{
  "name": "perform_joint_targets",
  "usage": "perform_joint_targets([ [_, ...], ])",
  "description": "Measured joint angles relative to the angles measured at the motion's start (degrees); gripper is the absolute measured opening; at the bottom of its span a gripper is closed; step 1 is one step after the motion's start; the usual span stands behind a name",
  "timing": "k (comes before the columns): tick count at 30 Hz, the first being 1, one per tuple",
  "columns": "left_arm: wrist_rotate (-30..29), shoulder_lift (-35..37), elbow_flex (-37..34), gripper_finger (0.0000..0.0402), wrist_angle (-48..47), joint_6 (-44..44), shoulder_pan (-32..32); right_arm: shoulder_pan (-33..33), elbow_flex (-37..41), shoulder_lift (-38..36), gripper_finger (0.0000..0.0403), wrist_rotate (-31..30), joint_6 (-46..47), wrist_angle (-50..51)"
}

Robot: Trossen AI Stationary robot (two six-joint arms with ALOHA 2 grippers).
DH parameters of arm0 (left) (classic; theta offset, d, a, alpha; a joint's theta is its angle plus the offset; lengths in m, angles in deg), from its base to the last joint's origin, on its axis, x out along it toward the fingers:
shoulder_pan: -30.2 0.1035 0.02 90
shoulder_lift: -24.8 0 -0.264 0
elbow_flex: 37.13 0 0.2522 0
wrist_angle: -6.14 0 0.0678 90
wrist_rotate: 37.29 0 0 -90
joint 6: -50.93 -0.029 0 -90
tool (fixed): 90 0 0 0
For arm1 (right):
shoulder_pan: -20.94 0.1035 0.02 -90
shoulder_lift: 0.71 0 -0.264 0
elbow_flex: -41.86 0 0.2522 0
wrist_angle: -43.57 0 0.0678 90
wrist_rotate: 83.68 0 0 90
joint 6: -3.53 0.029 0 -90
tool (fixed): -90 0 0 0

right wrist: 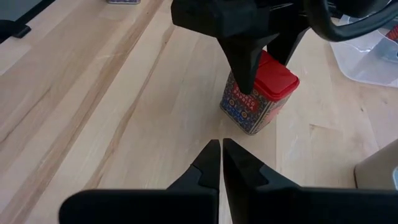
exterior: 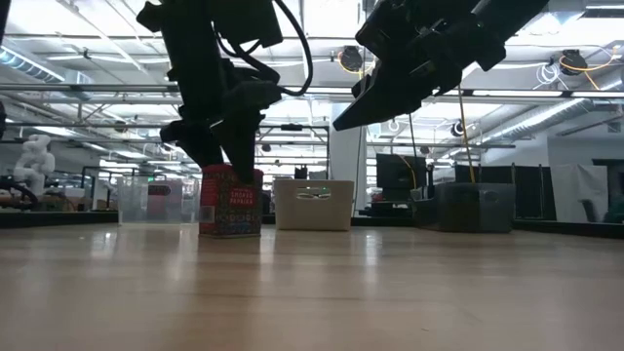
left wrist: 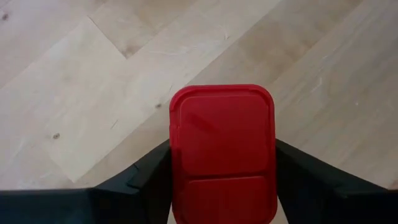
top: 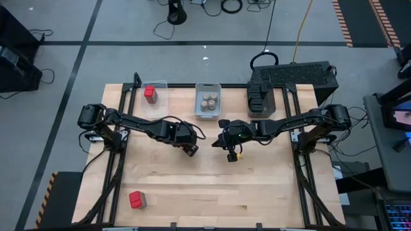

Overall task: Sort spices by type
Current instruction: Put the right red seasoning can into the transparent bin

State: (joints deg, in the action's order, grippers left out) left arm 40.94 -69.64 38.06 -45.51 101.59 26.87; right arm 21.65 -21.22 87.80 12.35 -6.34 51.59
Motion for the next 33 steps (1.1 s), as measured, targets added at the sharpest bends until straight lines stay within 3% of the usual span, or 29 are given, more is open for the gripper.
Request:
perform_joint_targets([
  [8,2.36,0.02,0.92,0.0226,-1.64,-0.82,0.54,0.01,0.0,0.0,0.0,0.0,0.0,0.02],
  [18,2.41,0.02,13.22,0.0226,-18.84,-9.37,4.93,0.02,0.0,0.02,0.0,-0.02,0.0,0.42],
  [26,-1.76,0.5,24.21,0.0226,-31.2,-16.4,11.16,0.02,0.0,0.02,0.0,0.0,-0.02,0.93],
  [33,-8.02,6.42,25.33,0.0226,-38.76,-18.6,21.31,0.02,0.0,0.02,0.0,0.0,-0.24,1.85],
])
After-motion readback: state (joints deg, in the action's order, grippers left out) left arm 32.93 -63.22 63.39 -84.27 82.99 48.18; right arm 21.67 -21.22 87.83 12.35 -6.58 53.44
